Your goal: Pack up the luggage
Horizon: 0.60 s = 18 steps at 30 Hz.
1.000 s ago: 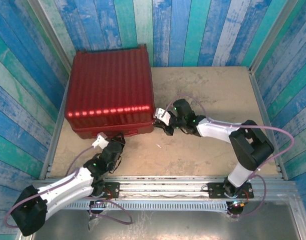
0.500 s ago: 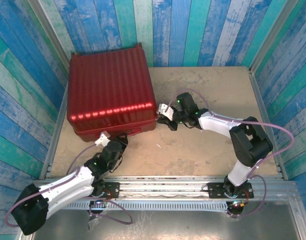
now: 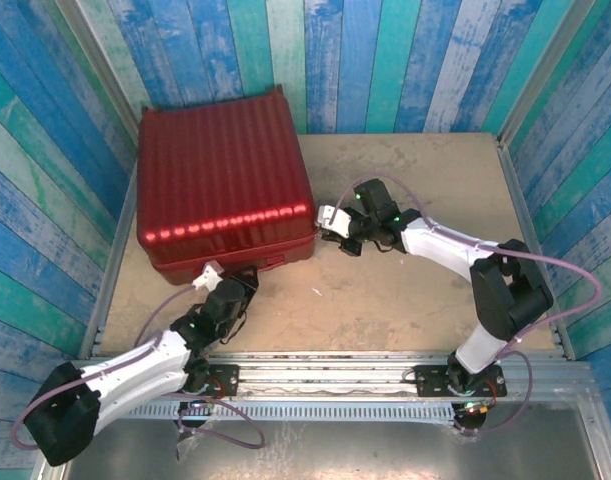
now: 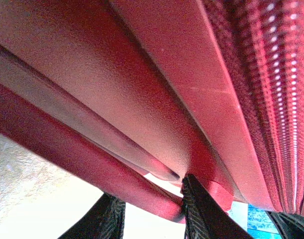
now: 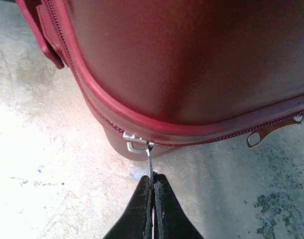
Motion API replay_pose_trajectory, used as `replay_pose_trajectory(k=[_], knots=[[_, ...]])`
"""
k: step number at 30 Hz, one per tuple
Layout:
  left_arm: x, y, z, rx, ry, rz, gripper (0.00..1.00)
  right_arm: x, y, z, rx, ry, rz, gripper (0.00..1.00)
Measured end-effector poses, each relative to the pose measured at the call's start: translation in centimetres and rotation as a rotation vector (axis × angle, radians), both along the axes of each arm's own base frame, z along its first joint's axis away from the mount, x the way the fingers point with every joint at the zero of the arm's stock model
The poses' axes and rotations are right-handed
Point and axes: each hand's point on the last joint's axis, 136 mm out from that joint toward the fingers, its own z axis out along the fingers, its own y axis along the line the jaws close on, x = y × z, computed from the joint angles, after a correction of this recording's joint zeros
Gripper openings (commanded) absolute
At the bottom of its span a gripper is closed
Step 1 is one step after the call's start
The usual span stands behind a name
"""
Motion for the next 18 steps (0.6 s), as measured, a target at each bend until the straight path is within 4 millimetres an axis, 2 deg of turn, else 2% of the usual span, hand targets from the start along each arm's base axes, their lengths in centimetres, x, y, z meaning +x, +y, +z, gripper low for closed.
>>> replay_pose_trajectory(k=[11, 16, 17, 18], knots=[[0.9, -1.1, -0.3, 0.022, -0.009, -0.027, 0.00, 4.0, -0.3, 0.0, 0.125, 0.123, -0.035, 0.00], [0.9, -1.9, 0.1, 0.046, -0.036, -0.077, 0.00, 6.5, 0.4, -0.1, 0.173, 0.155, -0.046, 0.00], [-0.1, -2.7, -1.0, 0.093, -0.001, -0.153, 0.00, 8.1, 0.5, 0.1, 0.189, 0.133, -0.066, 0.00], [-1.6, -2.8, -3.2, 0.158, 0.060, -0.221, 0.00, 9.9, 0.5, 0.7, 0.211, 0.097, -0.088, 0.00]])
